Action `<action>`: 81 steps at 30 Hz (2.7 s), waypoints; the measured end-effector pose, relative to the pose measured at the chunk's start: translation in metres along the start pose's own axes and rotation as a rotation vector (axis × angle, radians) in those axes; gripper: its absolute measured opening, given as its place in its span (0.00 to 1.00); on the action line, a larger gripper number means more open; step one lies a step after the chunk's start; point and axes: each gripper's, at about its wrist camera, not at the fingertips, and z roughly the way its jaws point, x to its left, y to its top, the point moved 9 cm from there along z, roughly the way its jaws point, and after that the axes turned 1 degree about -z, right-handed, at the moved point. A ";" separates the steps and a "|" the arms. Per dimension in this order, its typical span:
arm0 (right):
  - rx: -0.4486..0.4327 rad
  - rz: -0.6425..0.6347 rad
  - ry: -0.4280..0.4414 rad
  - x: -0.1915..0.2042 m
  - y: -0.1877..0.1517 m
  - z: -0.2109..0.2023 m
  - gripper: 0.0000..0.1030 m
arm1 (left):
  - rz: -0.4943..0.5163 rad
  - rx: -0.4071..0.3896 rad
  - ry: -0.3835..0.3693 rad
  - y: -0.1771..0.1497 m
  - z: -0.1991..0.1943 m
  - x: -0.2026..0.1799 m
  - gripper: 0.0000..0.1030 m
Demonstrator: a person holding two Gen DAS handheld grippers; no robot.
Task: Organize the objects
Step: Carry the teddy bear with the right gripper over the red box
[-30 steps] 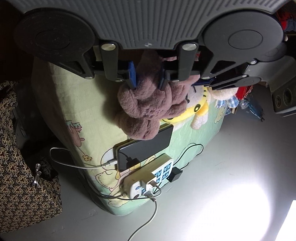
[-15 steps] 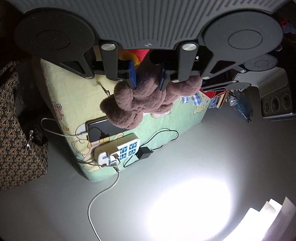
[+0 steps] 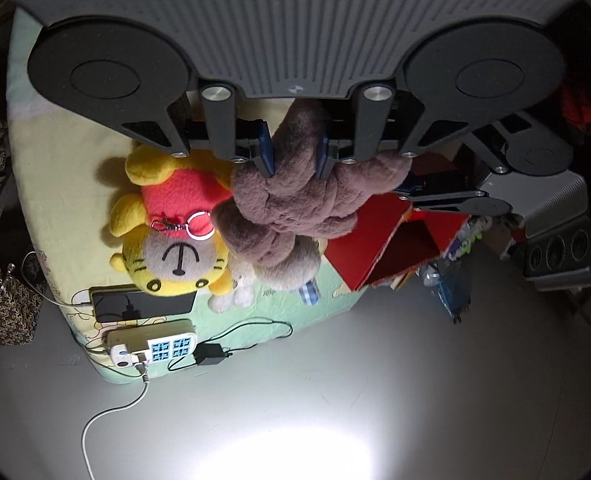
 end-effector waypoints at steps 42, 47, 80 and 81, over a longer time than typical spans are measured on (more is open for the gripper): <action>0.088 0.278 0.179 0.040 -0.031 0.053 0.33 | -0.167 0.034 0.049 -0.056 0.016 0.041 0.82; -0.007 0.175 0.196 0.073 -0.002 0.035 0.33 | -0.110 -0.071 0.084 -0.037 -0.024 0.029 0.82; -0.028 0.160 0.294 0.217 0.077 0.210 0.33 | -0.355 -0.250 0.171 -0.024 -0.152 0.269 0.82; -0.019 0.169 0.303 0.220 0.076 0.217 0.33 | -0.356 -0.247 0.187 -0.026 -0.154 0.275 0.82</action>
